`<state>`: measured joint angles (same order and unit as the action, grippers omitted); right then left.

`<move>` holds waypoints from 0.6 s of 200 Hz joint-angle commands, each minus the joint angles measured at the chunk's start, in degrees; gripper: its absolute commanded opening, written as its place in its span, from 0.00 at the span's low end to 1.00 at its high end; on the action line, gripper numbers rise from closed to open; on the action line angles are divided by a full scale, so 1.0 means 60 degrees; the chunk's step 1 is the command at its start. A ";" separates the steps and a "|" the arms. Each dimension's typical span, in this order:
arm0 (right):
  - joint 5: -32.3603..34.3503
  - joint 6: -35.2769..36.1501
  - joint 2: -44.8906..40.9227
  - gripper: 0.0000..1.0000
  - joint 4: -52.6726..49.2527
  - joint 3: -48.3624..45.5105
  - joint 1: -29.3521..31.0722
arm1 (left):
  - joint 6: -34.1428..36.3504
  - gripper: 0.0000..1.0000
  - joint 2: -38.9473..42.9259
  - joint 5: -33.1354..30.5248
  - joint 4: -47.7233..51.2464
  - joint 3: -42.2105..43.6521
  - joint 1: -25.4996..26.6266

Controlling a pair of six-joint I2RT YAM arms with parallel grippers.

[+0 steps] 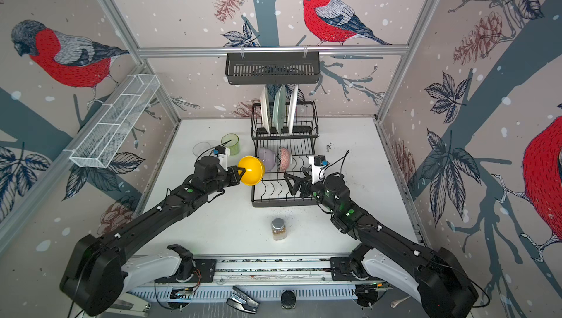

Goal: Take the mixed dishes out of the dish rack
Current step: 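Open the right gripper and withdraw it while the left gripper carries the bowl away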

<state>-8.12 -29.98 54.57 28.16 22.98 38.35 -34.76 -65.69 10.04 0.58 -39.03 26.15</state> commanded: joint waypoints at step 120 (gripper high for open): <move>0.0534 0.0724 -0.0483 0.99 -0.0696 -0.0204 -0.0106 | 0.0912 0.00 0.0307 -0.1953 0.2627 -0.0411 -0.1769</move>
<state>-6.04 -27.00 51.83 23.97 21.89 38.13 -29.74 -62.50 -2.09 15.97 -42.54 17.61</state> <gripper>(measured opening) 0.994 0.094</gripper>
